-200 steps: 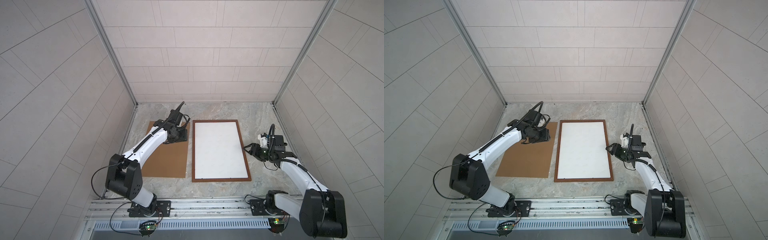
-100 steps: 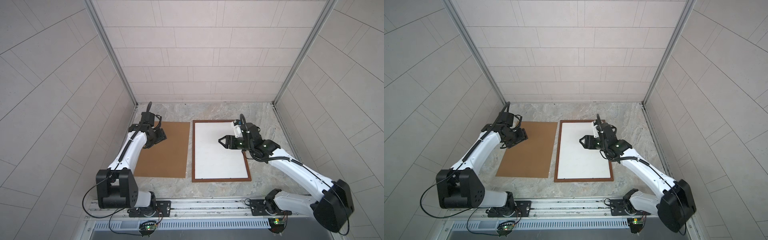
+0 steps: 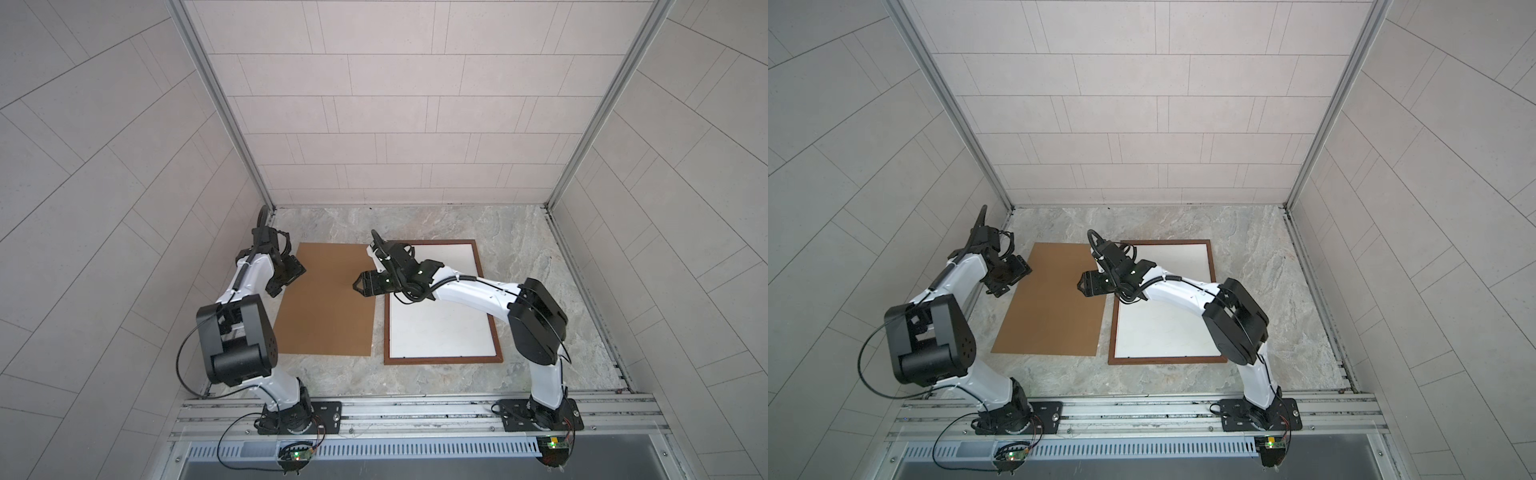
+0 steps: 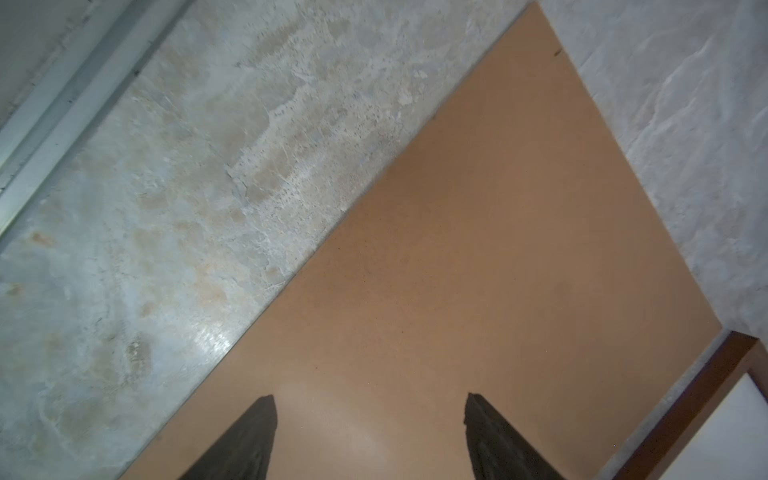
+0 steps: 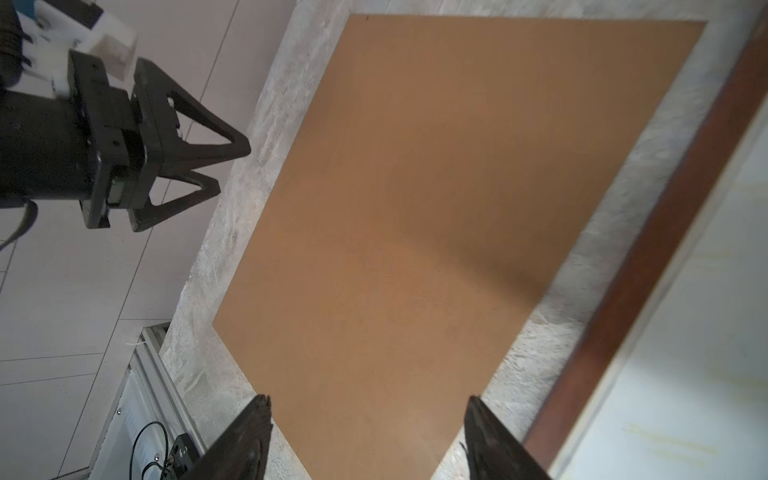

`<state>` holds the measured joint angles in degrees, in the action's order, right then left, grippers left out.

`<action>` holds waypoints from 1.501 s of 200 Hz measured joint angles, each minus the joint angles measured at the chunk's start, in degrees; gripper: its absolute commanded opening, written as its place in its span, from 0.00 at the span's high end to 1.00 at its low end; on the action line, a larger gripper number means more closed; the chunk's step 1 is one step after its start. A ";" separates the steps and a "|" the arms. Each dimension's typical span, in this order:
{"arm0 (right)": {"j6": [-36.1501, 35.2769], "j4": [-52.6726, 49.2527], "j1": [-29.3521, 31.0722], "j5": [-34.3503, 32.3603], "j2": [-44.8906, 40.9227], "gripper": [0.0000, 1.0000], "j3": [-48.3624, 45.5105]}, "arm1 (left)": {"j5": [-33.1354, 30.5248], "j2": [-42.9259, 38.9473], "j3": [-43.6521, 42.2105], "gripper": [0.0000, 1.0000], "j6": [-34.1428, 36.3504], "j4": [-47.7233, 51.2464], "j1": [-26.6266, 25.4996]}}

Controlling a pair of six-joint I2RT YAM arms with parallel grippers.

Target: Put the photo into the frame

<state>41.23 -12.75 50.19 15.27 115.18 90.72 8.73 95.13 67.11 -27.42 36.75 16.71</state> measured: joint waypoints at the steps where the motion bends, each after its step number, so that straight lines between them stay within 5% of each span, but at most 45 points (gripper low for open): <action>1: 0.00 0.00 0.07 -0.04 0.17 0.29 0.11 | 0.04 0.42 0.15 0.26 0.00 -0.02 0.11; 47: 1.25 -1.88 0.87 -3.26 5.16 0.25 3.58 | 1.42 9.35 2.62 0.26 0.20 -3.21 2.49; 166: 2.40 -9.68 0.68 -9.16 14.84 0.22 10.86 | 2.60 12.00 2.75 0.27 -0.20 -8.07 2.95; 300: 4.81 -11.78 -0.70 -5.68 17.92 0.21 15.56 | 7.04 14.99 4.81 0.28 -0.11 -7.85 3.67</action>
<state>46.04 -24.53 49.50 9.58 133.10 106.28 15.77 110.13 71.92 -27.53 28.91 20.38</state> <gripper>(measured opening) 0.794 0.721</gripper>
